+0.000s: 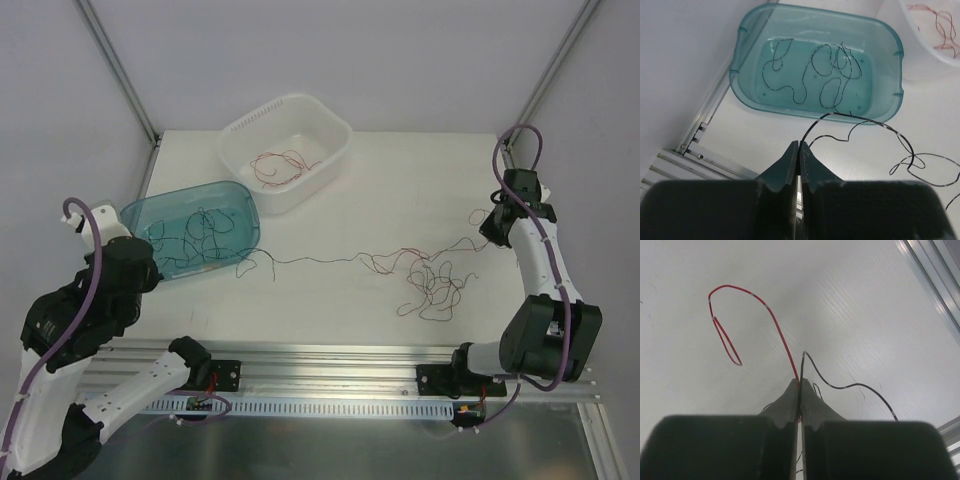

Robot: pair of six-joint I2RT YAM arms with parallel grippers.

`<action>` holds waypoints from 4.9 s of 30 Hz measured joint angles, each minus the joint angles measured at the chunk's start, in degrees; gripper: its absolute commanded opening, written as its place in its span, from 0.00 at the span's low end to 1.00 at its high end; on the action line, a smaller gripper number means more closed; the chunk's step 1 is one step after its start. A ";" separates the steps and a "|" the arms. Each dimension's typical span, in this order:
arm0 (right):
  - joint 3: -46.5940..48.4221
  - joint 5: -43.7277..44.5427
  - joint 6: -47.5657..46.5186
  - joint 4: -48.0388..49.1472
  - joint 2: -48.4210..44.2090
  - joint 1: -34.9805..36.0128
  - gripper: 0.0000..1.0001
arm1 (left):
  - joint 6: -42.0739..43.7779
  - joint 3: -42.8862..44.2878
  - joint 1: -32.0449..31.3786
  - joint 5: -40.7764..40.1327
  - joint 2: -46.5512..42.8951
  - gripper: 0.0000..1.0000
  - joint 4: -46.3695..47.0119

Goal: Untangle the cables

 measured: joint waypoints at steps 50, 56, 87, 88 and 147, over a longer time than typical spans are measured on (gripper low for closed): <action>-12.46 -6.27 -0.76 -1.86 -17.92 32.81 0.95 | -4.81 -20.87 -20.13 45.70 26.64 0.84 41.83; -17.46 -6.29 3.39 -1.25 -22.82 33.57 0.95 | -11.43 -18.56 -25.49 44.44 40.19 0.75 49.11; -24.26 -5.22 17.40 15.17 -3.13 42.34 0.34 | -14.53 -16.50 -29.00 33.73 42.18 0.00 53.35; -24.33 -4.85 17.62 15.12 -2.32 42.05 0.24 | -14.16 -16.50 -28.83 33.24 40.81 0.00 52.81; -22.58 -15.41 2.49 5.88 -15.23 25.97 0.74 | 0.66 -29.88 -1.11 33.90 12.98 0.46 29.29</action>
